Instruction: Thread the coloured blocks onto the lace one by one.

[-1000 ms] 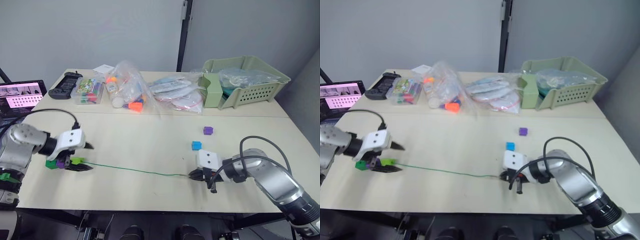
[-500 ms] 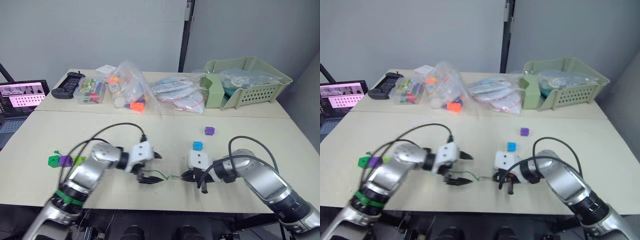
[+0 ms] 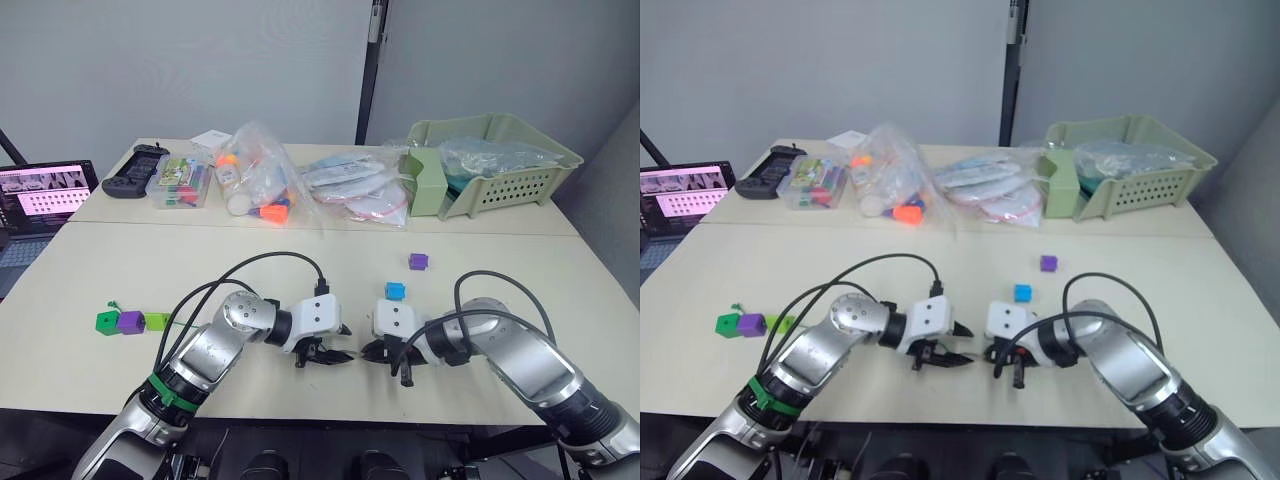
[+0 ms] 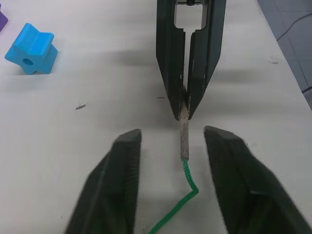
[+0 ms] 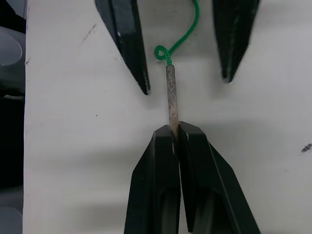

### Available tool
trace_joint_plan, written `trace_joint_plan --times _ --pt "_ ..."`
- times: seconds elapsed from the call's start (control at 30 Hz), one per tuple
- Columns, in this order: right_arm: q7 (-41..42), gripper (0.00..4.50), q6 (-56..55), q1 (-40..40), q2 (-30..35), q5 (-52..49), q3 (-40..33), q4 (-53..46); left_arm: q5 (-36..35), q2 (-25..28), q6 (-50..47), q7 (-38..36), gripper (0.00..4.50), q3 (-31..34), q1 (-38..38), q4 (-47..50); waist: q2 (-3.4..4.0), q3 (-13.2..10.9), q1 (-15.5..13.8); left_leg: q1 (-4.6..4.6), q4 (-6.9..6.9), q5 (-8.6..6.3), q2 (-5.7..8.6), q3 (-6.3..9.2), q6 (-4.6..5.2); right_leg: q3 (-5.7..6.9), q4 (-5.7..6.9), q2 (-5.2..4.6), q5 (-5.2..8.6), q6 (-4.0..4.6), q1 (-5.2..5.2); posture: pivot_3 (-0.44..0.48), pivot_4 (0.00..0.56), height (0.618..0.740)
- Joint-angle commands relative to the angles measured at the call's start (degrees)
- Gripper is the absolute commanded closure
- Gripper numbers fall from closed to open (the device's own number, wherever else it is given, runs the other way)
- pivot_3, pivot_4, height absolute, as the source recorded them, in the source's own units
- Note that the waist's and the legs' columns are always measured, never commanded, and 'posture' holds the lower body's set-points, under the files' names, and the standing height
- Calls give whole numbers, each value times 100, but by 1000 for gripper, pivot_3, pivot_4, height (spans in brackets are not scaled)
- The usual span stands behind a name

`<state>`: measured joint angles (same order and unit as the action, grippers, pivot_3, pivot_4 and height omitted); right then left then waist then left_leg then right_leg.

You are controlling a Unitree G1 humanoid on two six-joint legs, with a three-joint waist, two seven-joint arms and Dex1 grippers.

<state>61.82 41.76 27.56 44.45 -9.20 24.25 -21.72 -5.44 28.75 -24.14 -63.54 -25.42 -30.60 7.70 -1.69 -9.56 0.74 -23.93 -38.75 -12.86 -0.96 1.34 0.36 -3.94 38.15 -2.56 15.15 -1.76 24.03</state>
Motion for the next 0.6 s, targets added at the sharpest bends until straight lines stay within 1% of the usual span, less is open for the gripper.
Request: trace_joint_plan --times 0.03,0.07,0.1,0.33,0.6 --pt "-7 4500 2 90 7 -4 -61 -105 -2 -30 -34 33 3848 23 -80 35 0 0 0 0 0 0 0 0 0 0 0 0 0 0 0 0 150 740" --pt "-13 4500 3 97 -4 -4 -58 -100 9 -22 -44 29 4215 9 -77 28 0 0 0 0 0 0 1 0 0 0 0 -1 0 0 0 0 150 740" --pt "-19 4500 6 105 -9 -8 -59 -99 21 -6 -102 24 4487 -13 -76 30 0 0 -3 0 -1 0 1 0 0 0 0 -1 0 0 -1 0 150 740" --pt "-41 4500 14 123 -10 -26 -57 -112 40 0 -97 19 4487 -48 -82 46 0 0 -1 0 -1 0 1 0 0 0 0 -1 0 0 -1 0 150 740" --pt "-50 4500 0 69 34 -20 -72 -145 17 39 53 5 4487 57 -144 65 0 0 -1 0 -1 0 1 0 0 0 0 -1 0 0 -1 0 150 740"
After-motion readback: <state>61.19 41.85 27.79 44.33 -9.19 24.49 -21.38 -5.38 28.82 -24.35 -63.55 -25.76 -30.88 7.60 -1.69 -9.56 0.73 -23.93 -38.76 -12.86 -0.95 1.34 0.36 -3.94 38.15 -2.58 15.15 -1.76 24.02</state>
